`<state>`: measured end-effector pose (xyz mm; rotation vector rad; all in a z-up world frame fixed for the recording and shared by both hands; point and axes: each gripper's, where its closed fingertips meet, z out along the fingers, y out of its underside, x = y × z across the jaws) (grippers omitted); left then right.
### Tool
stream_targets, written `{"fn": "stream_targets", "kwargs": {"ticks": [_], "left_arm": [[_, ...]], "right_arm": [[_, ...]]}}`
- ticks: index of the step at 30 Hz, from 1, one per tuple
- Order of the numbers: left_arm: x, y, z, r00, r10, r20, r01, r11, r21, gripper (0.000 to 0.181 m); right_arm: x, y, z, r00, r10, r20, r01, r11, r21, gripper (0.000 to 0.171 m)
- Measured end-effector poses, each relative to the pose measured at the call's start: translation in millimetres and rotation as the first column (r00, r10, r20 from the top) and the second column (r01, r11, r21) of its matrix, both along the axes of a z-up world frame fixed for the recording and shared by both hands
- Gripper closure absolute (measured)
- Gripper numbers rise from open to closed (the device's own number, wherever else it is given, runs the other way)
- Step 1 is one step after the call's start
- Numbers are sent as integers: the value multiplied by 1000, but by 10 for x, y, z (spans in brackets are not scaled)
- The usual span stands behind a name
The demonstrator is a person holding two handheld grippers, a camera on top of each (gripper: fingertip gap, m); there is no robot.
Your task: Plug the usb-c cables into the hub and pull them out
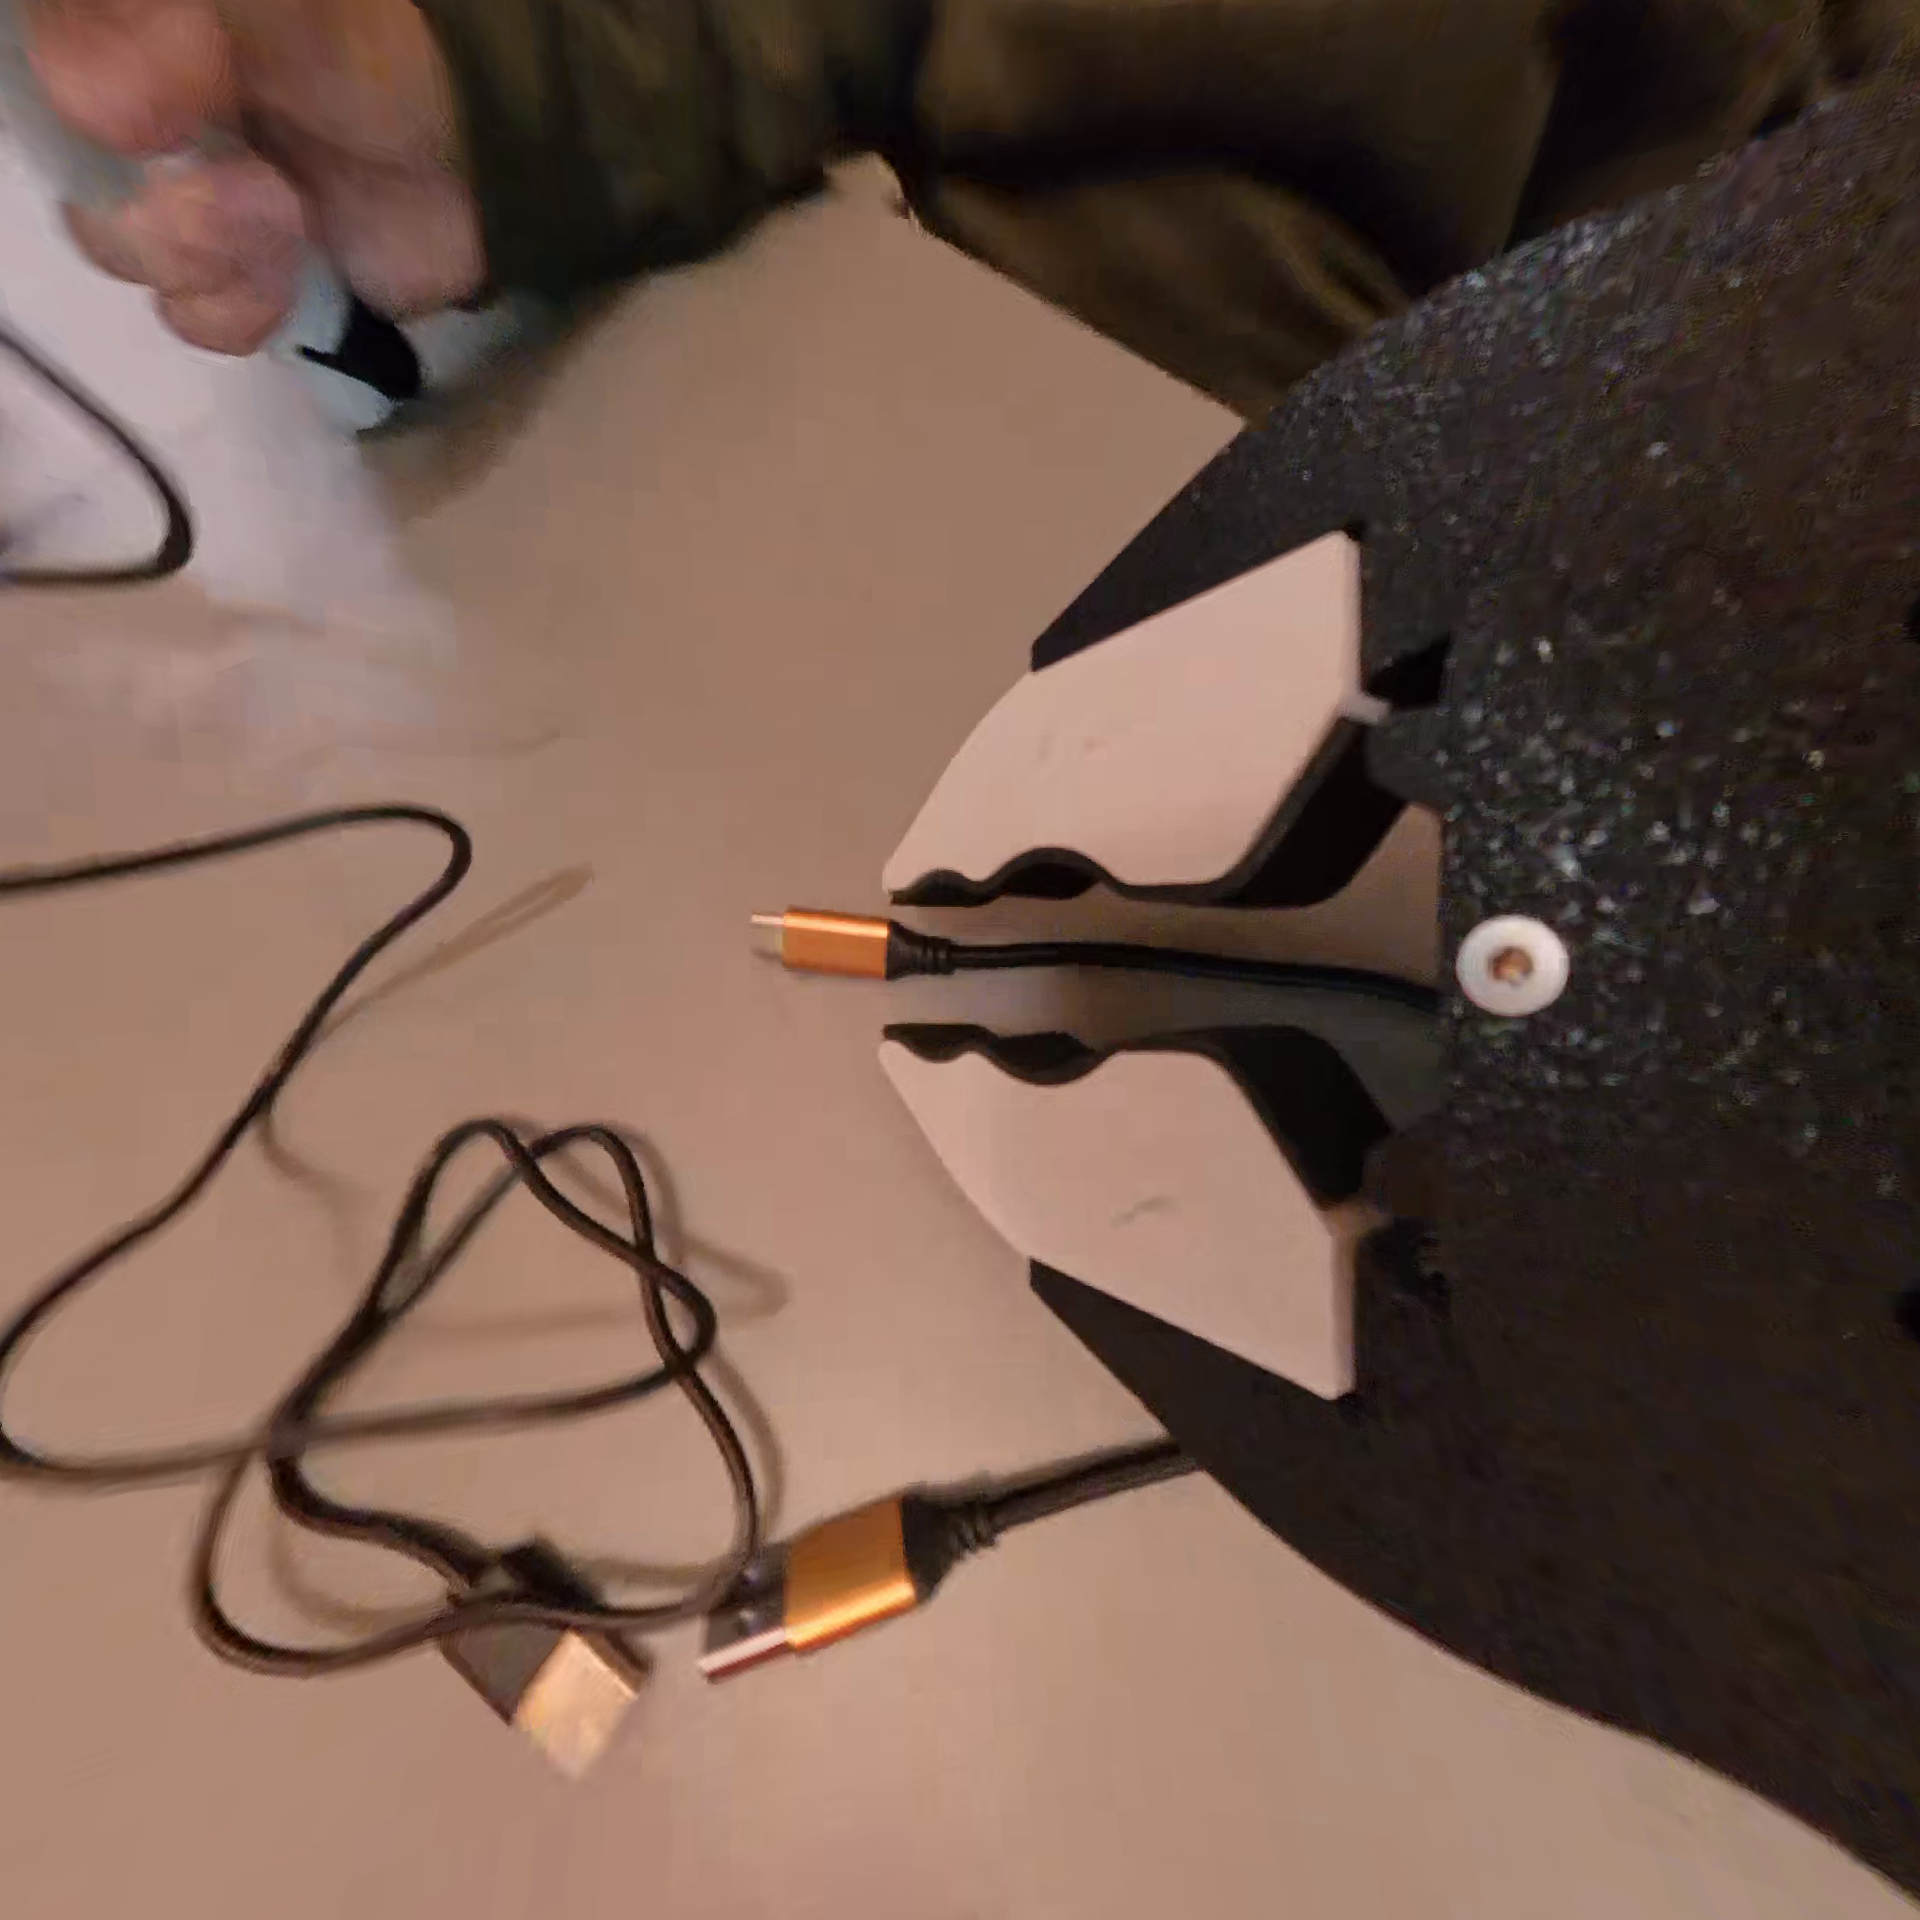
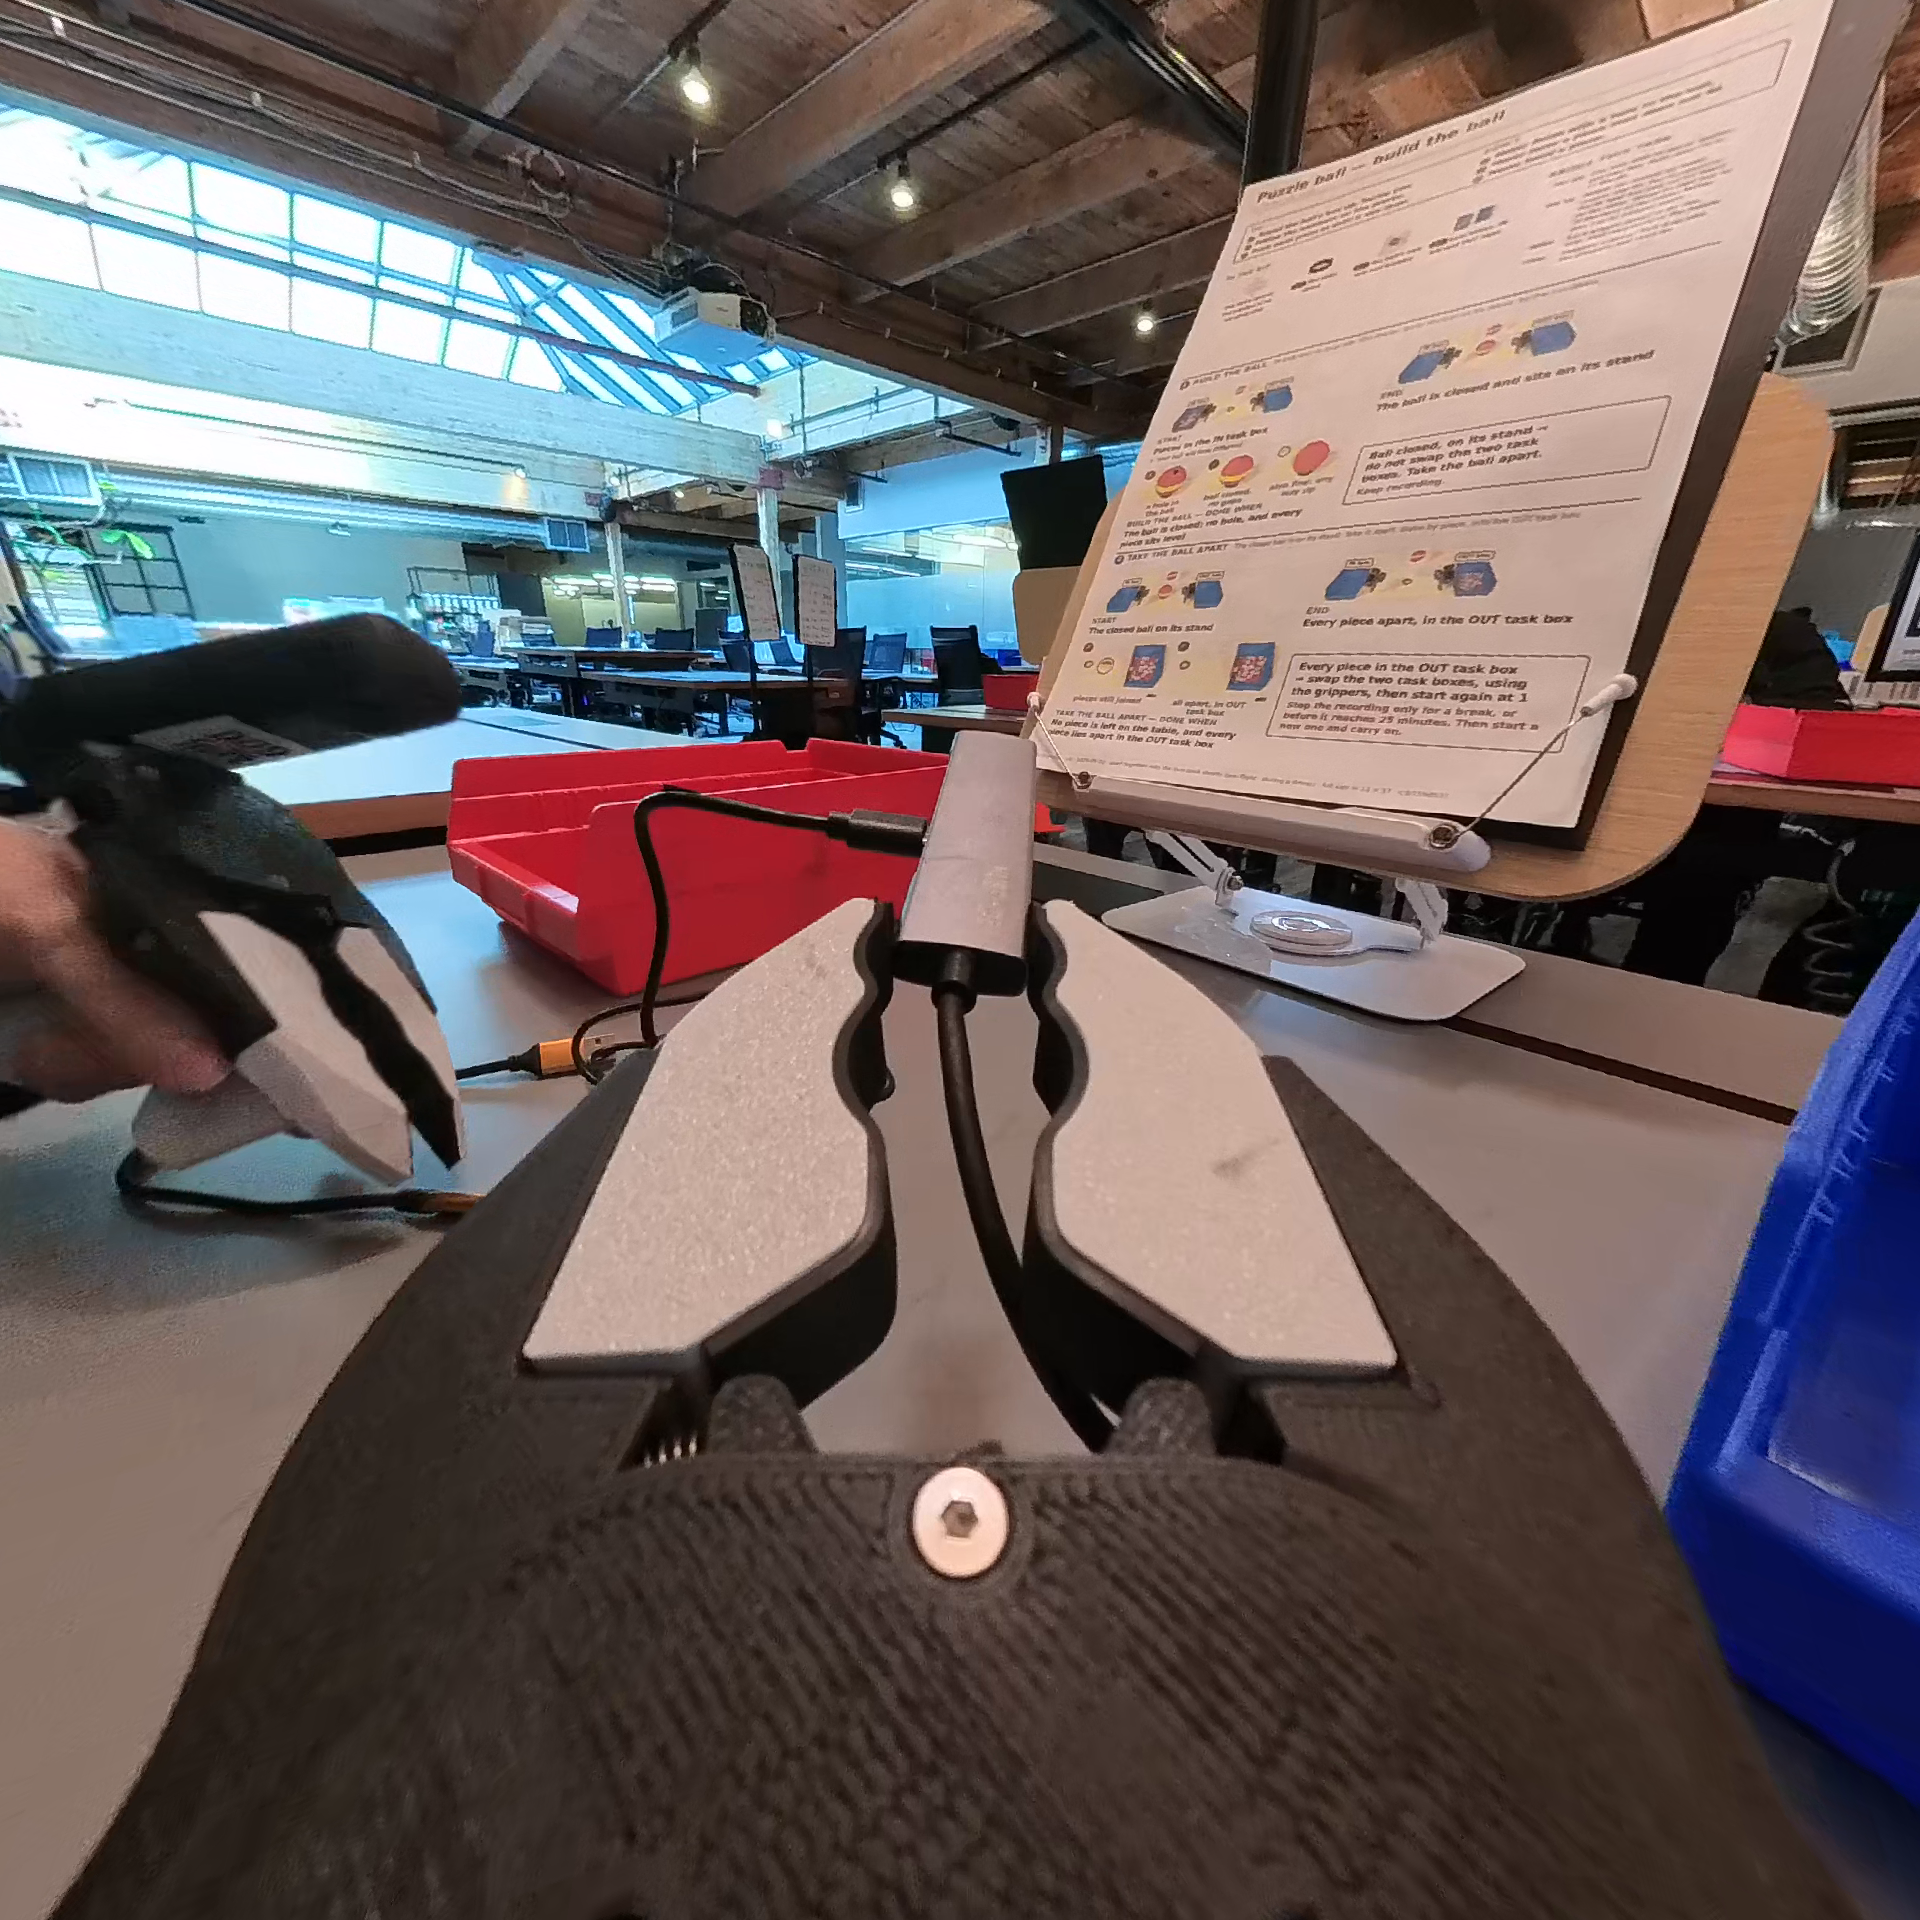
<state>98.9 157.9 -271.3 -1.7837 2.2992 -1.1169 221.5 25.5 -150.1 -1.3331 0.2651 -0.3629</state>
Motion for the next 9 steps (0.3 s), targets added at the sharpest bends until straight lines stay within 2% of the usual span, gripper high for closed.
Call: {"fn": "stream_targets", "kwargs": {"ticks": [1, 5, 9], "left_arm": [[5, 36, 1, 999, 26, -39, -27, 999, -37, 160], [-74, 14, -31, 991, -14, -132, 4, 997, -73, 156], [-87, 8, -61, 990, -50, -133, 58, 996, 60, 158]], "right_arm": [[1, 0, 0, 1000, 0, 0, 0, 1000, 0, 147], [-2, 8, -5, 1000, 2, 0, -2, 1000, -6, 147], [-9, 14, -8, 1000, 3, 4, -3, 1000, -11, 147]]}}
